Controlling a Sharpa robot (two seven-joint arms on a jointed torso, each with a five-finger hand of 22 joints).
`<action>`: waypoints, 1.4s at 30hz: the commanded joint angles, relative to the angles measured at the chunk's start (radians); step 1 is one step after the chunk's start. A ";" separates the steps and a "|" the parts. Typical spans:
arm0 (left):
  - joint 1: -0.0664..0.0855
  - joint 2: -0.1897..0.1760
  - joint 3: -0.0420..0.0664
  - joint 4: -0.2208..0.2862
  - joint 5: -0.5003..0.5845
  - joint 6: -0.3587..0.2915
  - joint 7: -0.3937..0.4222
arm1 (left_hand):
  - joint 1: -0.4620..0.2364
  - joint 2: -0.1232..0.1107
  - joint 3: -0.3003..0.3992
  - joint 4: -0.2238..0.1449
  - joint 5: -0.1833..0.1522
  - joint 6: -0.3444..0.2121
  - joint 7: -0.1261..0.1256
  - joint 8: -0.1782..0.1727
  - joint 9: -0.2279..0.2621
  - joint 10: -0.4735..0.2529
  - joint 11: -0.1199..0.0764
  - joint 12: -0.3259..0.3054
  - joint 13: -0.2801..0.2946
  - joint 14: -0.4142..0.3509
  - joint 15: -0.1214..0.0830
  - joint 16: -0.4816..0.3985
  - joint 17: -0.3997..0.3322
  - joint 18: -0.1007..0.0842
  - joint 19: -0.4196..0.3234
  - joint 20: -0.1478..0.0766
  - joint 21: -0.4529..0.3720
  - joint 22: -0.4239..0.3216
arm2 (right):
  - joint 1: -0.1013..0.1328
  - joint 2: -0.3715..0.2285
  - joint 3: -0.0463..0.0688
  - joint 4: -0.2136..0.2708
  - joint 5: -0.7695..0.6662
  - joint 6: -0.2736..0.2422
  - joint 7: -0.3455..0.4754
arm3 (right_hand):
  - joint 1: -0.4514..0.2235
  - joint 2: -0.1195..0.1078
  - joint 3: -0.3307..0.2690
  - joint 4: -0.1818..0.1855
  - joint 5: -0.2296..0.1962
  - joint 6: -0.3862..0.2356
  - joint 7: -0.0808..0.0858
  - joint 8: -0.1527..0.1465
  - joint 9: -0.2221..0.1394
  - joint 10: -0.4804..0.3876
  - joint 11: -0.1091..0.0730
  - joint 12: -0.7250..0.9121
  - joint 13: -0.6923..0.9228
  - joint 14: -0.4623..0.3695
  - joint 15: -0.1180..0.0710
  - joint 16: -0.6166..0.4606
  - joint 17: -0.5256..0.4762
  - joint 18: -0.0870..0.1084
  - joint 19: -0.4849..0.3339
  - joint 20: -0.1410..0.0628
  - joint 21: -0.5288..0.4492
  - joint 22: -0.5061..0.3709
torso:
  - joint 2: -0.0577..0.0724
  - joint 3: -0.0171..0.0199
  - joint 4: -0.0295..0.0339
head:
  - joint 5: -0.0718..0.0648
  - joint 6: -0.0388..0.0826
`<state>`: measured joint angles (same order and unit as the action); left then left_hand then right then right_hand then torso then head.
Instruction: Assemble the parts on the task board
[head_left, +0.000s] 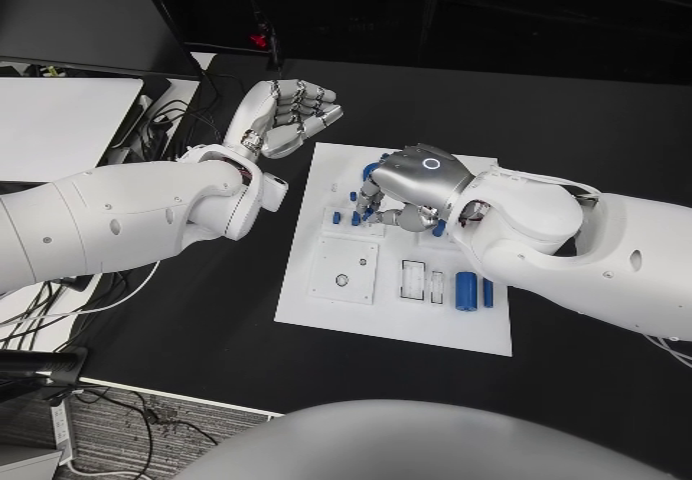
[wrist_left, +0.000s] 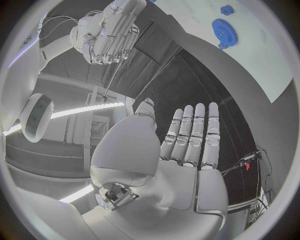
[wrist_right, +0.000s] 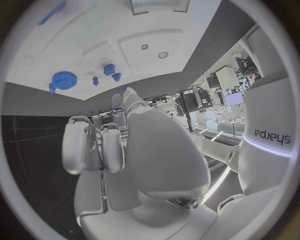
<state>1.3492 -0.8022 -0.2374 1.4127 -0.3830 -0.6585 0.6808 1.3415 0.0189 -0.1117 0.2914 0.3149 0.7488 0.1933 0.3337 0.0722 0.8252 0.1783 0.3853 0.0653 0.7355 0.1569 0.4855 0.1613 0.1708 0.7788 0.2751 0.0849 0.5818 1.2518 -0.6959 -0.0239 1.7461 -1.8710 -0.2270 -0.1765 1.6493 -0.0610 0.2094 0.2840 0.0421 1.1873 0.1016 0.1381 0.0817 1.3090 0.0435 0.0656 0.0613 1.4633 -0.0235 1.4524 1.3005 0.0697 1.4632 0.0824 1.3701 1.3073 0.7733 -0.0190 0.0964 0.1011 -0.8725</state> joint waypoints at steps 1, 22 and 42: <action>0.002 0.000 0.001 0.001 0.003 -0.001 0.056 | 0.000 0.009 -0.005 0.000 0.007 -0.008 0.025 0.003 -0.002 -0.006 -0.003 0.005 0.000 0.003 0.000 0.006 -0.002 0.011 0.008 0.000 -0.006 -0.001 | -0.005 0.010 -0.001 -0.007 0.001 0.058 0.026 | 0.001 0.007 0.005 0.001 0.006 -0.001 0.004 -0.001 0.007 -0.005 0.003 -0.006 -0.001 0.061 -0.005 0.004 0.000 -0.014 0.003 -0.005 -0.003 0.137 | 0.000 0.0003 0.0001 | 0.008 0.000; 0.002 0.002 0.001 0.001 0.003 -0.002 0.058 | 0.000 0.010 -0.006 0.000 0.007 -0.009 0.025 0.004 -0.002 -0.006 -0.003 0.006 0.000 0.002 0.000 0.006 -0.003 0.011 0.009 0.000 -0.006 -0.002 | -0.058 0.038 -0.012 -0.030 0.001 0.135 0.032 | 0.000 0.007 0.009 -0.001 0.006 -0.005 0.007 -0.004 0.006 -0.010 0.005 -0.006 -0.001 0.061 -0.003 0.002 -0.004 -0.013 0.001 -0.003 -0.009 0.134 | 0.001 0.0013 -0.0044 | -0.001 0.000; 0.002 0.002 0.001 0.002 0.003 -0.002 0.058 | 0.000 0.010 -0.006 0.000 0.007 -0.009 0.025 0.004 -0.002 -0.006 -0.003 0.006 0.000 0.002 0.000 0.006 -0.003 0.011 0.009 0.000 -0.006 -0.002 | -0.066 0.059 -0.012 -0.055 0.001 0.137 0.035 | 0.002 0.007 0.013 -0.003 0.006 -0.009 0.009 -0.007 0.006 -0.014 0.006 -0.006 -0.002 0.061 -0.002 0.002 -0.004 -0.012 0.000 -0.002 -0.010 0.133 | 0.001 0.0007 -0.0030 | -0.002 0.000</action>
<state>1.3493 -0.8013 -0.2374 1.4135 -0.3829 -0.6591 0.6808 1.3415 0.0189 -0.1117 0.2914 0.3149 0.7451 0.1971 0.3337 0.0713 0.8252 0.1783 0.3852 0.0653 0.7355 0.1569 0.4855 0.1595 0.1708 0.7788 0.2751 0.0849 0.5808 1.1850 -0.6377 -0.0366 1.6906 -1.8690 -0.0985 -0.1482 1.6505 -0.0632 0.2174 0.2814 0.0437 1.1788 0.1058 0.1302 0.0873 1.3006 0.0520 0.0657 0.0613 1.4633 -0.0235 1.4523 1.2973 0.0697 1.4631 0.0824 1.3658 1.3073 0.7742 -0.0182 0.0932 0.0995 -0.8727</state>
